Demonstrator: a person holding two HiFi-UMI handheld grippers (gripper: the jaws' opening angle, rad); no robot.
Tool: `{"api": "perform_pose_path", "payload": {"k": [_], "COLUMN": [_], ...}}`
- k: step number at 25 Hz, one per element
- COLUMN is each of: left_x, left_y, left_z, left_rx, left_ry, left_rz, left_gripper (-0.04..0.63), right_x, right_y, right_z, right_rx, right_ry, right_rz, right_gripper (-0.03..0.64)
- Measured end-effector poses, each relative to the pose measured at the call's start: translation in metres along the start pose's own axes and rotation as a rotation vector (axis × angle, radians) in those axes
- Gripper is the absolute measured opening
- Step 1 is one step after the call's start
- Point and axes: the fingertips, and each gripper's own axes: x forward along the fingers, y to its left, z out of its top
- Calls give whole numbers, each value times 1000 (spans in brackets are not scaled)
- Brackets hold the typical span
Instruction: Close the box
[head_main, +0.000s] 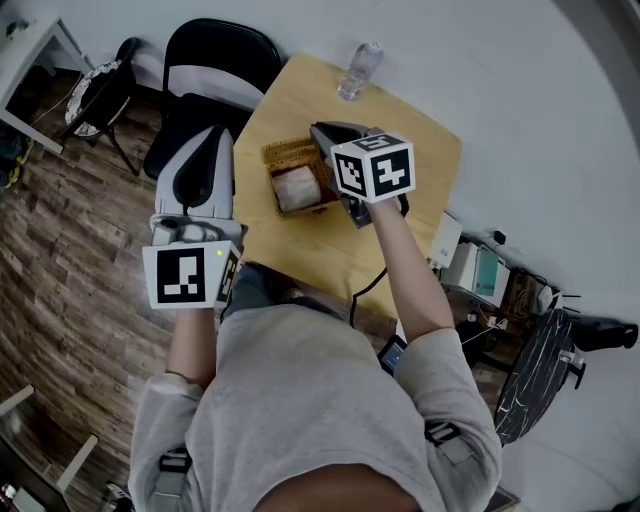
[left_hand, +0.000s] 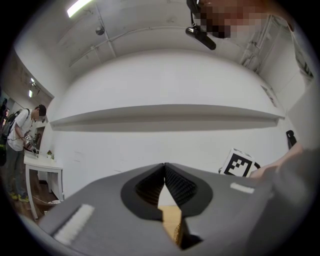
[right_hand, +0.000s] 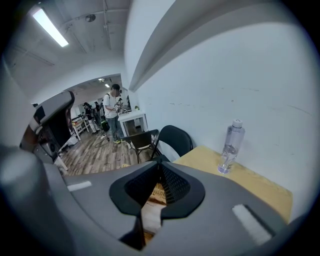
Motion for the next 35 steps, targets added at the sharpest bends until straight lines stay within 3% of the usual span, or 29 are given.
{"api": "perform_pose_path", "payload": {"k": [35], "left_x": [-60], "left_y": [-53], "left_z": [11], "left_rx": [25], "left_ry": [0], "left_rz": [11], "left_gripper": [58], "right_x": [-44], "right_y": [23], "right_z": [-88], "right_rx": [37], "right_ry": [-9], "right_rz": [-1], "right_gripper": [23]}}
